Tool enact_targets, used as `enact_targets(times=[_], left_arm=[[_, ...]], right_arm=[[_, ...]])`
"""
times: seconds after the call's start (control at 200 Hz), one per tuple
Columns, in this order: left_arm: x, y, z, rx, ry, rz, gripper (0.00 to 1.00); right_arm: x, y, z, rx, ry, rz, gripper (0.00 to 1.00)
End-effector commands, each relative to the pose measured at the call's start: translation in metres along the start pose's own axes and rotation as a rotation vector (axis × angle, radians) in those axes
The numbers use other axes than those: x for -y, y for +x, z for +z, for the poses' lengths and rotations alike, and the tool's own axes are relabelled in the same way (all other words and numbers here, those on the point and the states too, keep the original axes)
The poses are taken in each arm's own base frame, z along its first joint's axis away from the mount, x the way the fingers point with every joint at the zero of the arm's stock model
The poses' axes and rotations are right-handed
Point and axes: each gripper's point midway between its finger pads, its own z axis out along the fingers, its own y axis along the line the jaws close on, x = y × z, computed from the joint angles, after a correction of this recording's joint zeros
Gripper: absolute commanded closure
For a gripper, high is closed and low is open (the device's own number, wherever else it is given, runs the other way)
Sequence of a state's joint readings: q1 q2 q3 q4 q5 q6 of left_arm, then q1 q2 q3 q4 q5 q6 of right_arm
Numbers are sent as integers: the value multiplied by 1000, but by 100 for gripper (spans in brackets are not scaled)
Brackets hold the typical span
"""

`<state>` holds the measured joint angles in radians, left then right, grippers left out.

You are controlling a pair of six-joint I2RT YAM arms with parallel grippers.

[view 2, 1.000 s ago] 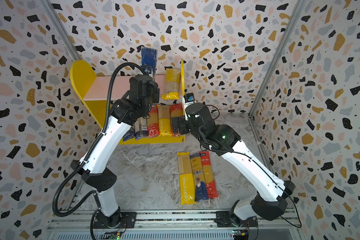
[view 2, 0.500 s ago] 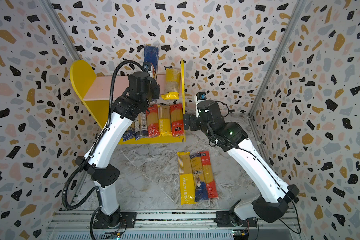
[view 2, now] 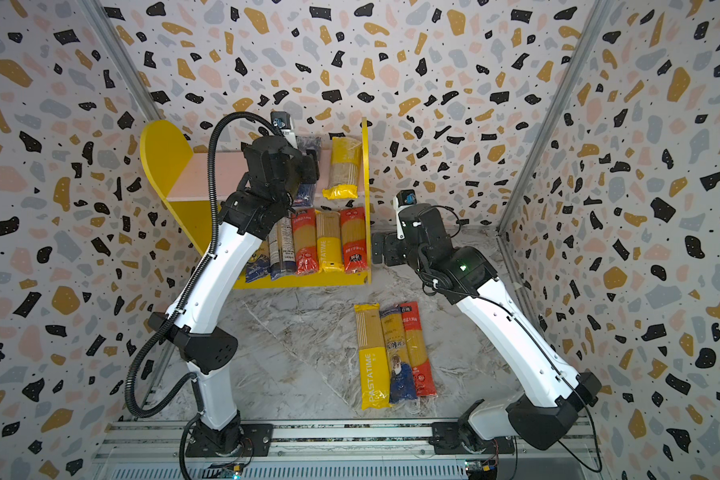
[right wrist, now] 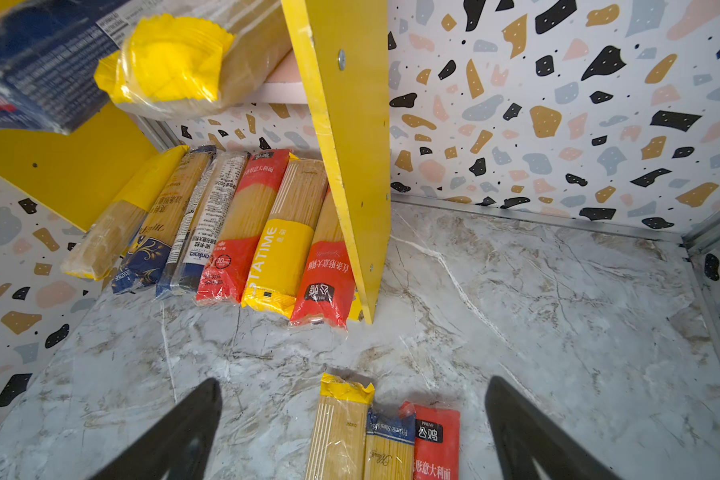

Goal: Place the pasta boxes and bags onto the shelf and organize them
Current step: 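Set the Barilla box upright on the upper shelf beside the PASTATIME bag, then open the left gripper and lower it onto the clear onko bag on the table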

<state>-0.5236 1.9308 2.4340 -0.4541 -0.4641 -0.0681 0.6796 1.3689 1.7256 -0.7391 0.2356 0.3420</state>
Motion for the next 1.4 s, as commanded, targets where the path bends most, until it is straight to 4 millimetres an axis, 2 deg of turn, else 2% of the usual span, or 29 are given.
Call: enact_targets(times=[0.0,0.165,0.335,0.491,0.631,0.771,0.856,0.976,1.176,1.397], left_arm=[[-5,-39,-16,104,28,-65,31],[-8,-48,-33,114,56,-97,32],[-9,-53,-64,108,109,-150,28],[-12,-38,-105,78,75,-160,22],[-9,-10,-144,39,106,-193,22],[-9,38,-174,-34,121,-237,22],[-11,76,-187,-105,106,-237,22],[-4,136,-202,-198,128,-244,22],[35,234,-227,-375,176,-229,21],[90,321,-253,-524,283,-198,17]], right_arm=[[4,-11,-20,53,-12,29,1],[8,-10,-26,62,-9,36,1],[9,-6,-30,59,-12,43,1],[12,4,-34,51,-19,57,1],[17,17,-38,35,-9,66,1],[24,33,-43,19,3,78,1],[26,42,-48,12,-5,91,1],[30,55,-52,-4,-1,96,1],[42,79,-58,-15,40,103,1],[53,106,-60,-38,62,122,1]])
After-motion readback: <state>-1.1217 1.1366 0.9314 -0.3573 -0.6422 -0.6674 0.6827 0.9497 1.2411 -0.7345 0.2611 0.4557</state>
